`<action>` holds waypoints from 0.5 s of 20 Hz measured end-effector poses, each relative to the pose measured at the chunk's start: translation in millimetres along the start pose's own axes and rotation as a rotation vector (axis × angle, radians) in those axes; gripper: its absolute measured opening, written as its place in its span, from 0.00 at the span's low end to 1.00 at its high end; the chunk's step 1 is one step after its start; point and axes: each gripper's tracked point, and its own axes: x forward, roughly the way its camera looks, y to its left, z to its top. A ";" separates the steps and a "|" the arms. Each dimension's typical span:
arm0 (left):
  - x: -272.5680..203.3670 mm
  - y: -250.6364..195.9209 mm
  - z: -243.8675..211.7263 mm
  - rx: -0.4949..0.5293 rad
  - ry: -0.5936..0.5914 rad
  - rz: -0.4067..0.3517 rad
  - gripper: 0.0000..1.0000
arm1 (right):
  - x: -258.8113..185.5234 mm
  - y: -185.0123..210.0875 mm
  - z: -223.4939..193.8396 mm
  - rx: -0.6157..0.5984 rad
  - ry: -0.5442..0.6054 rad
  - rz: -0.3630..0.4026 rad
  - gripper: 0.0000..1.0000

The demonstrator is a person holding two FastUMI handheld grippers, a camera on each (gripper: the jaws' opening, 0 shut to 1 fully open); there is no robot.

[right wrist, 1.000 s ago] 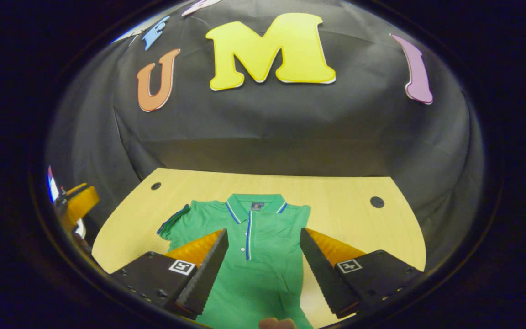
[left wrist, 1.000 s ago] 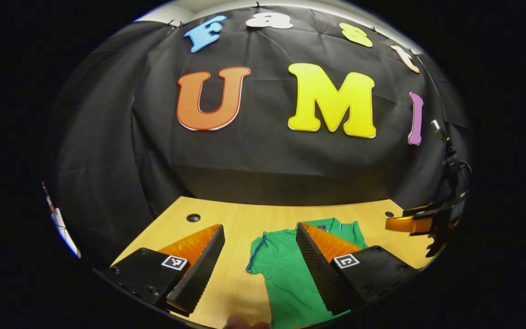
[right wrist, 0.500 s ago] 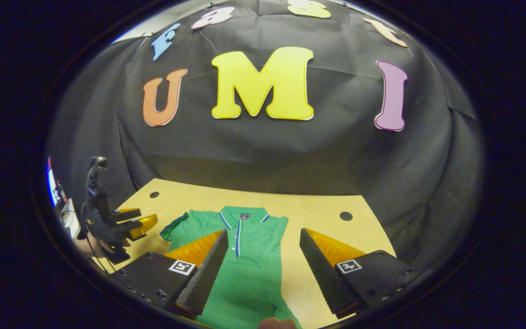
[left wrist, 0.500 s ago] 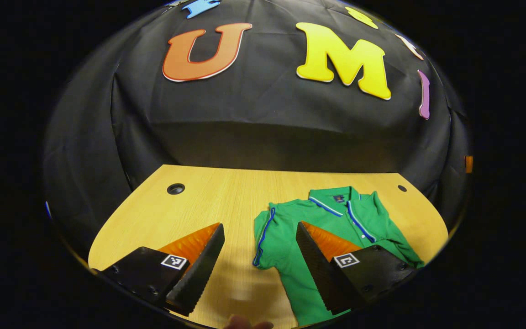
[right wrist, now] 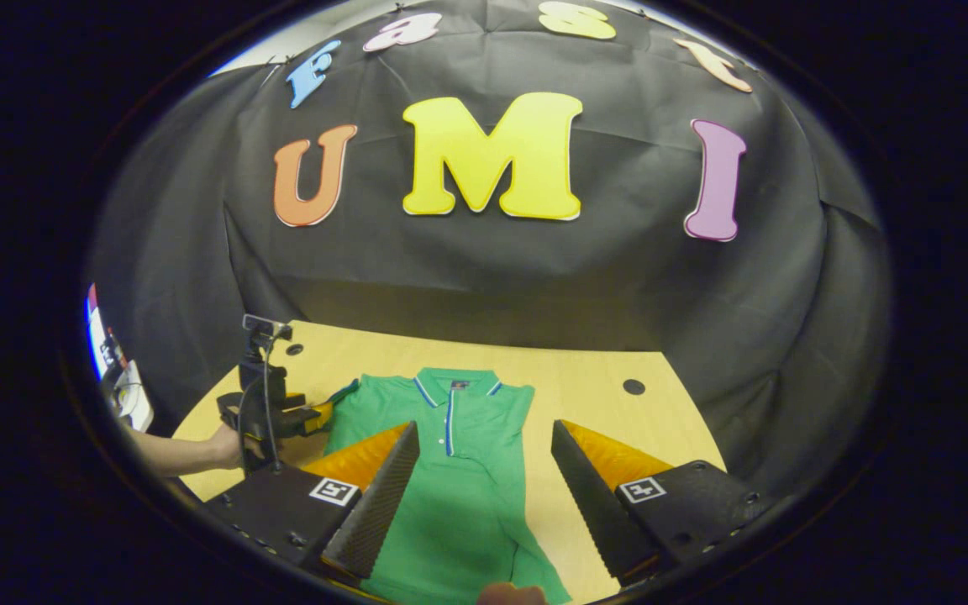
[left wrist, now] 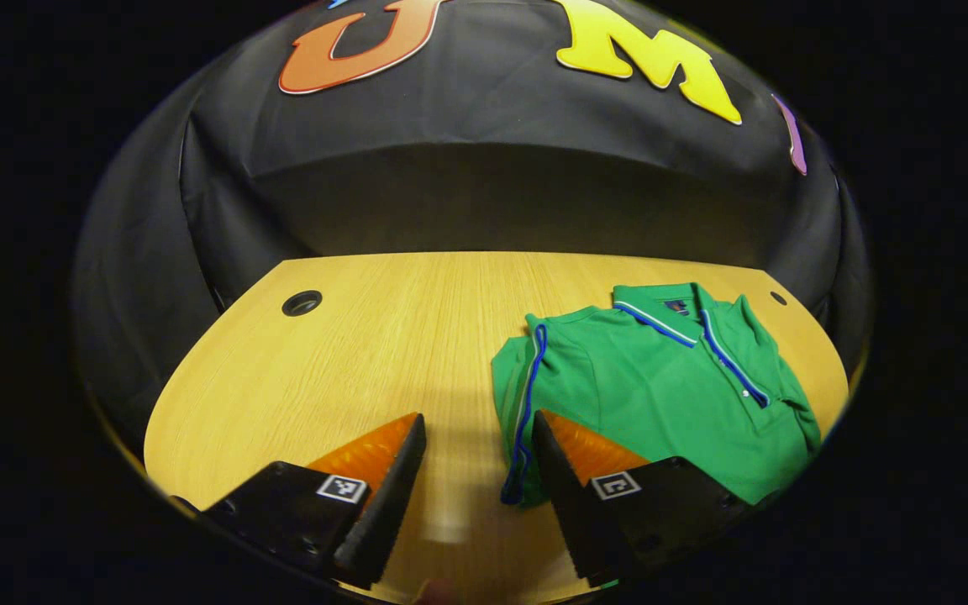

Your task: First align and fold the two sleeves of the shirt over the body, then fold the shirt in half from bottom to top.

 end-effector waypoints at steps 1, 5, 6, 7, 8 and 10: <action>4.0 -0.3 -7.6 0.000 0.026 0.001 0.80 | -2.1 0.4 0.9 -0.002 -0.002 0.001 0.96; 6.3 -4.3 -7.2 0.018 0.034 -0.008 0.57 | -2.8 0.2 2.1 0.018 -0.004 -0.007 0.96; 6.5 -6.4 -4.6 0.017 0.032 -0.014 0.48 | -1.9 -0.8 1.2 0.024 -0.001 -0.009 0.96; 6.1 -7.6 -5.9 0.022 0.038 -0.010 0.35 | -1.3 -2.7 0.5 0.027 0.001 -0.013 0.96; 8.1 -9.8 -4.6 0.029 0.034 -0.017 0.22 | -1.2 -5.0 0.4 0.031 0.001 -0.018 0.96; 9.3 -13.0 -3.0 0.041 0.038 -0.027 0.10 | -1.3 -8.9 1.6 0.036 -0.003 -0.026 0.96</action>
